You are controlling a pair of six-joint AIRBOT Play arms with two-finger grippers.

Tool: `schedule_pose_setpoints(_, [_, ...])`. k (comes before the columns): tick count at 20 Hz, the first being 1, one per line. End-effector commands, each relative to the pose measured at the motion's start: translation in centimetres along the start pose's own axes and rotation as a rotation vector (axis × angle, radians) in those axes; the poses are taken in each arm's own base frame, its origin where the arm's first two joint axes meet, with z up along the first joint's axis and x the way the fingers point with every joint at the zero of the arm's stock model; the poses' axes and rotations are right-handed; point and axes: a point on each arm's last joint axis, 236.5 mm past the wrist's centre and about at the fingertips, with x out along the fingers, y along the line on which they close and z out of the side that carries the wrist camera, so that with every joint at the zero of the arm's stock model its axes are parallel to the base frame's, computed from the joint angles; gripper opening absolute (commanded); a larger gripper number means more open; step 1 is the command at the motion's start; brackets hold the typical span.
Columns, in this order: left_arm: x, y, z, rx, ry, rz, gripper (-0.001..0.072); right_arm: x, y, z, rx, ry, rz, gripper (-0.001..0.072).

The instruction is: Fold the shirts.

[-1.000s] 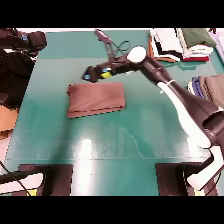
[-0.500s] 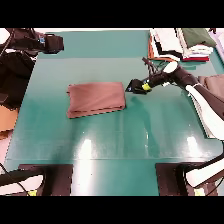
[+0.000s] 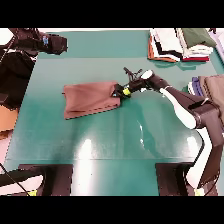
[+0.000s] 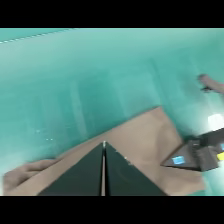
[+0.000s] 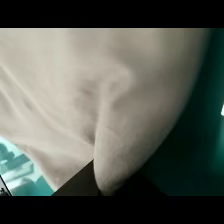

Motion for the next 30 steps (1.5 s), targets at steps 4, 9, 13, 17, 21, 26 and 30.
schedule_pose_setpoints(4, [0.2,-2.5,-1.1,0.023,0.04,-0.046,0.0023,-5.9,2.8,5.2,-0.182,-0.162,-0.076,0.0017])
schedule_pose_setpoints(9, [0.5,-8.5,-2.3,0.125,0.06,-0.144,0.0024,-23.0,-2.3,6.2,-0.145,-0.306,-0.319,0.0016])
schedule_pose_setpoints(13, [0.4,-10.3,-2.6,0.145,0.06,-0.174,0.0024,-36.9,-8.0,4.0,0.011,-0.505,-0.441,0.0016])
schedule_pose_setpoints(17, [0.5,-10.3,-2.2,0.135,0.045,-0.174,0.0024,-48.1,-13.3,1.1,0.174,-0.701,-0.519,0.0016])
schedule_pose_setpoints(21, [0.5,-10.3,-2.2,0.109,0.044,-0.173,0.0024,-54.6,-17.2,-0.8,0.26,-0.843,-0.579,0.0017])
schedule_pose_setpoints(26, [0.5,-10.3,-2.2,0.109,0.044,-0.173,0.0024,-59.3,-16.2,1.8,0.187,-1.037,-0.613,0.0016])
schedule_pose_setpoints(30, [0.5,-10.3,-2.2,0.11,0.048,-0.173,0.0024,-64.0,-11.8,4.2,0.063,-1.146,-0.651,0.0017])
